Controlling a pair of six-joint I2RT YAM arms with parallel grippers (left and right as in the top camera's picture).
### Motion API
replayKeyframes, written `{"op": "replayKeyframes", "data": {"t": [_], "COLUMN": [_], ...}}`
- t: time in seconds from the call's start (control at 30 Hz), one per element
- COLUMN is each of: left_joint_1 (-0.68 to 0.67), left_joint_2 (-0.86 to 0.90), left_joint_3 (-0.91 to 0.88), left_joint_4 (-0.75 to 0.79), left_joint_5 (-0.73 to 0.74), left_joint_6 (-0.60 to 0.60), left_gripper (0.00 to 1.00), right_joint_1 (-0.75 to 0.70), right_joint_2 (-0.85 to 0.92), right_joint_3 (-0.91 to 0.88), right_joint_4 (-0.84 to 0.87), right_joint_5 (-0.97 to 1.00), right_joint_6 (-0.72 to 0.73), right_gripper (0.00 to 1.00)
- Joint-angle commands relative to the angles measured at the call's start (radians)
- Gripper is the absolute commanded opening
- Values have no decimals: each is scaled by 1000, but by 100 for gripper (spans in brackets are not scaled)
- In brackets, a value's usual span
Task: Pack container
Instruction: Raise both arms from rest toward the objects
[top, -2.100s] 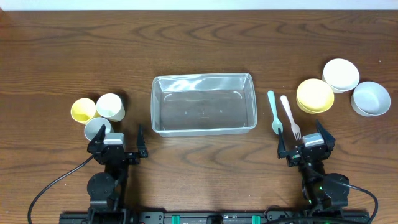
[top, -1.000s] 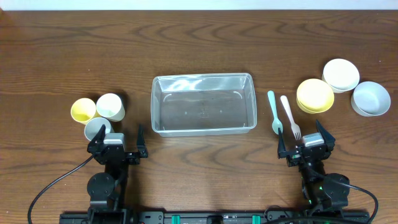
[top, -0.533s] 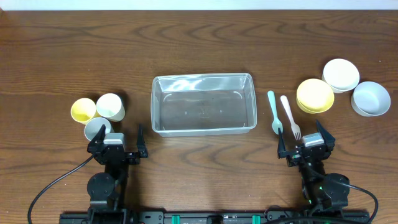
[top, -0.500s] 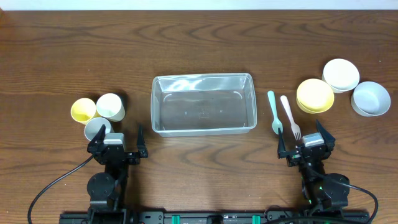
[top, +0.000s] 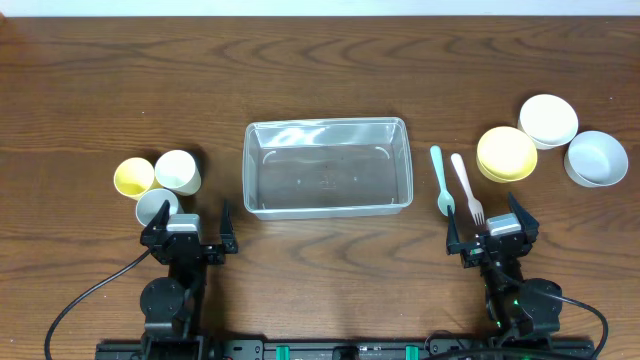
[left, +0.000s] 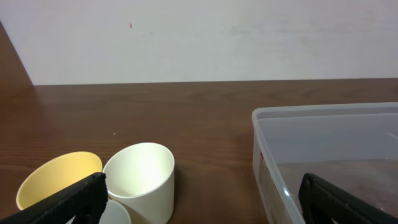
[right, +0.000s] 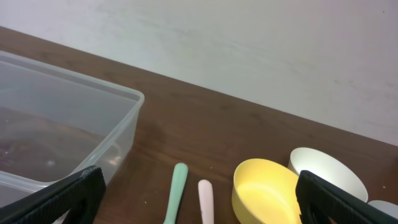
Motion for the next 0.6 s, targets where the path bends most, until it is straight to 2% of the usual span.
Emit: {"op": "replayKeyframes", "data": {"t": [0.0, 0.2, 0.33, 0.47, 0.57], "left_joint_1": [5, 5, 5, 5, 5], "left_joint_2": [-6, -5, 14, 84, 183], "left_joint_3": [-10, -10, 23, 175, 330], "left_joint_4": [-48, -48, -95, -230, -325], "left_joint_5": [-31, -31, -31, -31, -35], "left_joint_6": [-2, -41, -166, -264, -268], "left_gripper": [98, 98, 98, 98, 98], "right_joint_1": [-7, -7, -7, -7, -7], "right_joint_2": [-5, 6, 40, 113, 214], "right_joint_3": [-2, -2, 21, 133, 256], "right_joint_4": [-2, -3, -13, -76, -163], "right_joint_5": [-14, -14, -14, -14, -14], "right_joint_6": [-5, 151, 213, 219, 219], "right_gripper": [99, 99, 99, 99, 99]}}
